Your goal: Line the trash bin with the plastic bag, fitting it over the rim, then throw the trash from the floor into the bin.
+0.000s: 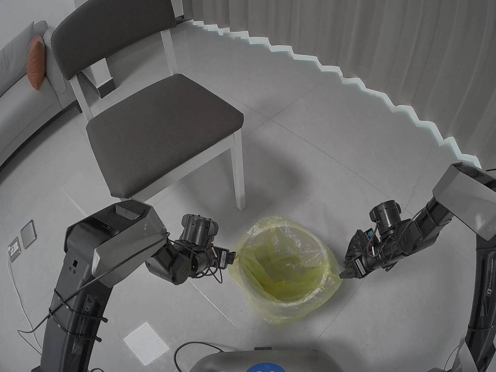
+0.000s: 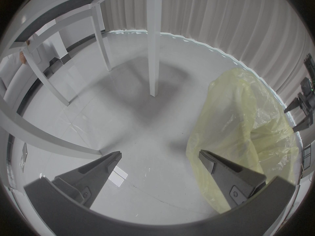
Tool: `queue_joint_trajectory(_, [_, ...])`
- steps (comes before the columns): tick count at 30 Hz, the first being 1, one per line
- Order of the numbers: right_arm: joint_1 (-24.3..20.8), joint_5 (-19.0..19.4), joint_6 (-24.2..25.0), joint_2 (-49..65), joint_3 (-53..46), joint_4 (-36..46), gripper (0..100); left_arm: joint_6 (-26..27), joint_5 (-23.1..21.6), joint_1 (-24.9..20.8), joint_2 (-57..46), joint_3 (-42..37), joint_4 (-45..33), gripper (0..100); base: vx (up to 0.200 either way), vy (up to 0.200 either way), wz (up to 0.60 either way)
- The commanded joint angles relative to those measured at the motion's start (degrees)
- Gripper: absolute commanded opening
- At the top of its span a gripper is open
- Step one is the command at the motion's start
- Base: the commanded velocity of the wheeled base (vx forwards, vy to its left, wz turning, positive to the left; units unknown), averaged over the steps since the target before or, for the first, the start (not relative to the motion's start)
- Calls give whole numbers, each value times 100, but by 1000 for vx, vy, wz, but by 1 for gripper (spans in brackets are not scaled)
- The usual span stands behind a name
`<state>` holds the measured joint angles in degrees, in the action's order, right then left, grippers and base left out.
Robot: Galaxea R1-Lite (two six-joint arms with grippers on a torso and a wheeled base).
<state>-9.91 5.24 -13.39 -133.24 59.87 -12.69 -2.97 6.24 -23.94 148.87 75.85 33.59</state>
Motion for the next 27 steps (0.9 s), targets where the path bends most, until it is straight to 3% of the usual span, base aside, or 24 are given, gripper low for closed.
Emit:
queue_joint_trajectory(1, [-46,21,-24,88,-274,-23,100,25,9,56,-201,-299,192,100,0,0,0])
queue_joint_trajectory(10, [-503,12,3,-228,-388,-313,100,25,44,12,-473,-527,271,100,0,0,0])
queue_joint_trajectory(17, [-547,-23,-15,-738,-124,-506,100,25,70,4,-535,-536,271,100,0,0,0])
queue_joint_trajectory(27, [-442,-14,47,-940,719,170,100,43,88,-40,-675,-668,412,100,0,0,0])
